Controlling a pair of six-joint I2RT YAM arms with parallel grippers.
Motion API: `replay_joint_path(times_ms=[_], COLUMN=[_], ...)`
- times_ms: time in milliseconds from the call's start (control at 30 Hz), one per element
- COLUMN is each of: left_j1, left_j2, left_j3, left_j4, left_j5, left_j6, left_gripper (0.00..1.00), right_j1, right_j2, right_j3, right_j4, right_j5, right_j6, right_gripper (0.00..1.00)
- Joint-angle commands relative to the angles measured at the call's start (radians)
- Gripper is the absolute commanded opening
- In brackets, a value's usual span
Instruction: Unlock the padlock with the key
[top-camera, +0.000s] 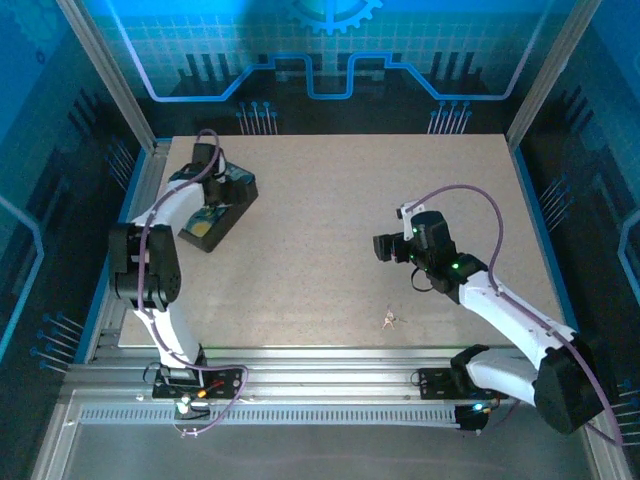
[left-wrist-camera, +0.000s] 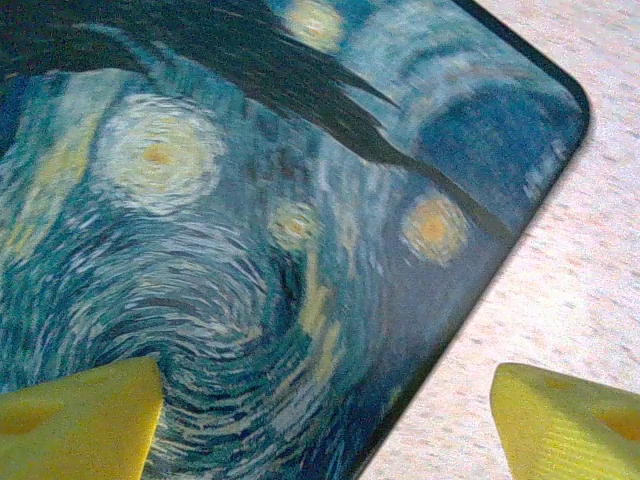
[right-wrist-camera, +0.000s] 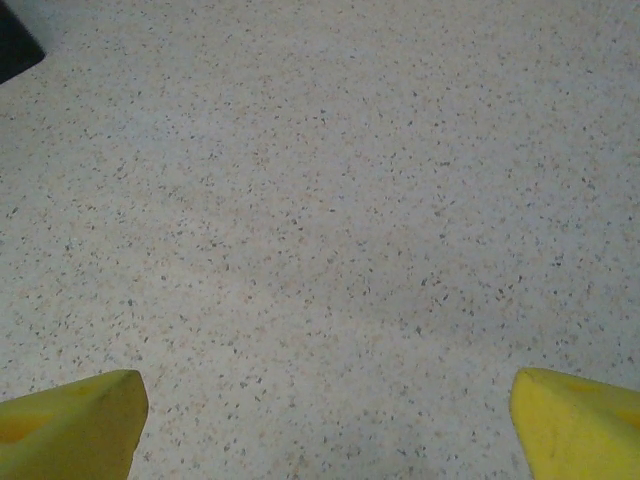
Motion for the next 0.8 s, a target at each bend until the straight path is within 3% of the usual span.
replay_joint_path(times_ms=[0,133,433,600,767], left_j1=[-0.13,-0.253,-0.467,-0.468,-0.403], left_j2=[0.072,0.105,0.119,-0.005,-0.184], left_j3=[0.002,0.007,0.074,0.096,0.02], left_j4=[-0.071,-0.065,-0.01,-0.001,-0.034], left_j5=[0.139,0.165,0.278,0.262,0.185], left_j6=[0.075,0.095,-0.054,-0.142,-0.229], left_gripper=[0.86,0.85,0.84,0.91,0.94], right_j1=[0.014,0.014,0.012,0.011,-0.02], right_j2=[-0.049,-0.051,0.012,0.066,0.126], right_j3=[0.008,0.026,0.051,0.09,0.142], right_j4=[-0.044,-0.075,-0.088,-0.098,-0.079], right_j5=[-0.021,-0.017,-0.054,-0.095,-0.178], right_j6=[0.052,0.052,0.088,0.074,0.041], right_gripper=[0.95,0.96,0.96,0.96,0.97])
